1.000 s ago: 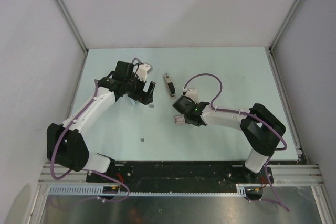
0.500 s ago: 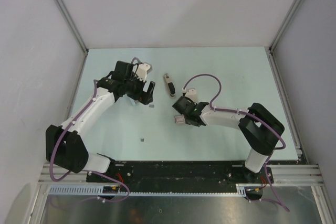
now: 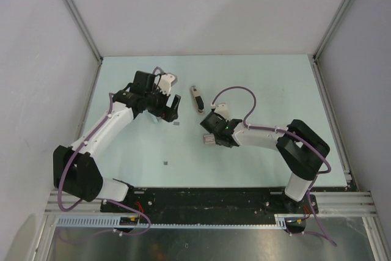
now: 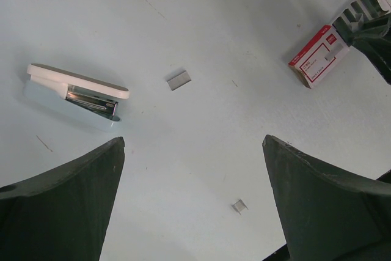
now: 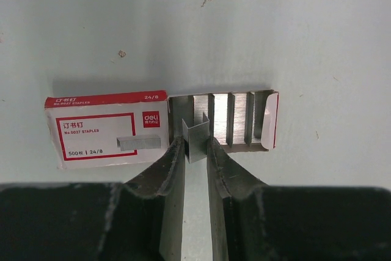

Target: Unload the staples from the stapler

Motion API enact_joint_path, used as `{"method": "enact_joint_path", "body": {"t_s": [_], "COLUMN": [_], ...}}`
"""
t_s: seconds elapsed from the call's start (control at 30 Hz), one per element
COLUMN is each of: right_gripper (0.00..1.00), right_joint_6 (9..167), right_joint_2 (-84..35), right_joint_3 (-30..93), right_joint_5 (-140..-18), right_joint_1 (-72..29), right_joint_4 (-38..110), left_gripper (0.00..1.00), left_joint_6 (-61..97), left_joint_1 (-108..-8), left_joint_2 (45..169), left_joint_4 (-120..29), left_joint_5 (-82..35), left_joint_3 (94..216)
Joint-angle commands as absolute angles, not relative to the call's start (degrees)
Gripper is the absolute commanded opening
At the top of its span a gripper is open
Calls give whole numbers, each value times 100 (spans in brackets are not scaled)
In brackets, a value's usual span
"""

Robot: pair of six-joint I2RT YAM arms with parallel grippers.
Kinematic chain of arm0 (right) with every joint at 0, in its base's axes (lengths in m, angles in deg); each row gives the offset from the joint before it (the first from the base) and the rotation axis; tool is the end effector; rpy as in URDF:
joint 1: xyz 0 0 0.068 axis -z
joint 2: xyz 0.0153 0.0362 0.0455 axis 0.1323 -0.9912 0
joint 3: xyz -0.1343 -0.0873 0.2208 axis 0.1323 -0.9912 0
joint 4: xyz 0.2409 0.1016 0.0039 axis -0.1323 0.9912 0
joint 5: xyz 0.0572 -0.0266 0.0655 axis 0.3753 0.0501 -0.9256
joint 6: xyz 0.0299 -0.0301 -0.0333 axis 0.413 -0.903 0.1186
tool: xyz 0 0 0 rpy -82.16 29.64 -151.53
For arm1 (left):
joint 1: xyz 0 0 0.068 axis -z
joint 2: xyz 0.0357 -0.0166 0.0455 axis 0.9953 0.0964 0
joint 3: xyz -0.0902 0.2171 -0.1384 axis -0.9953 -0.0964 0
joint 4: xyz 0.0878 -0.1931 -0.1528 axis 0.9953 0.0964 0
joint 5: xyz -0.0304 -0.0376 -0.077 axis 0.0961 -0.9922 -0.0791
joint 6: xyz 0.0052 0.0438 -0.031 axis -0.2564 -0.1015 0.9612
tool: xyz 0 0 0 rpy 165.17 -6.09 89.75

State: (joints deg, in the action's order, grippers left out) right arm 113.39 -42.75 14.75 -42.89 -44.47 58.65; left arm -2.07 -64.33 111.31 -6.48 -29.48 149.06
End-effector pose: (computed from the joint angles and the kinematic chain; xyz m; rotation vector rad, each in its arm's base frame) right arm 0.2186 0.2525 0.1640 -0.2888 2.4671 -0.0964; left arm 0.2732 -0.1095 0.2917 0.7024 2.3497 -0.3949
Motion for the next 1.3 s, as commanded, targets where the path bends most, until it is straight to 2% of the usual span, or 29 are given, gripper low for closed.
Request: {"method": "enact_joint_path", "body": {"t_s": [0.0,0.27,0.6,1.17,1.27], "right_gripper": [4,8,21,24,28], "right_joint_6": [11242,11157,11045,11106,11090], "right_joint_2": [-4308,-4368,-4378,-4423,-4422], "right_joint_3": [1679,1765,1853,1850,1848], "right_joint_5": [-4288,-4293,-4335,-4294,-4287], "right_joint_1": [-4485,-4483,-4488,-4493,-4495], "right_joint_4": [5673,5741,5826,5910,5910], "left_gripper": [100,100,99,99,100], "left_joint_6": [-452,-467,-505,-505,-496], "left_joint_1": [-6390,-6386,-6390,-6382,-6377], "left_joint_2": [10968,10955,10932,10900,10899], "left_joint_4": [-725,-723,-722,-721,-720], "left_joint_5": [-3005,-3013,-2967,-2975,-2984], "left_joint_3": [14903,14884,14860,14839,14839]}}
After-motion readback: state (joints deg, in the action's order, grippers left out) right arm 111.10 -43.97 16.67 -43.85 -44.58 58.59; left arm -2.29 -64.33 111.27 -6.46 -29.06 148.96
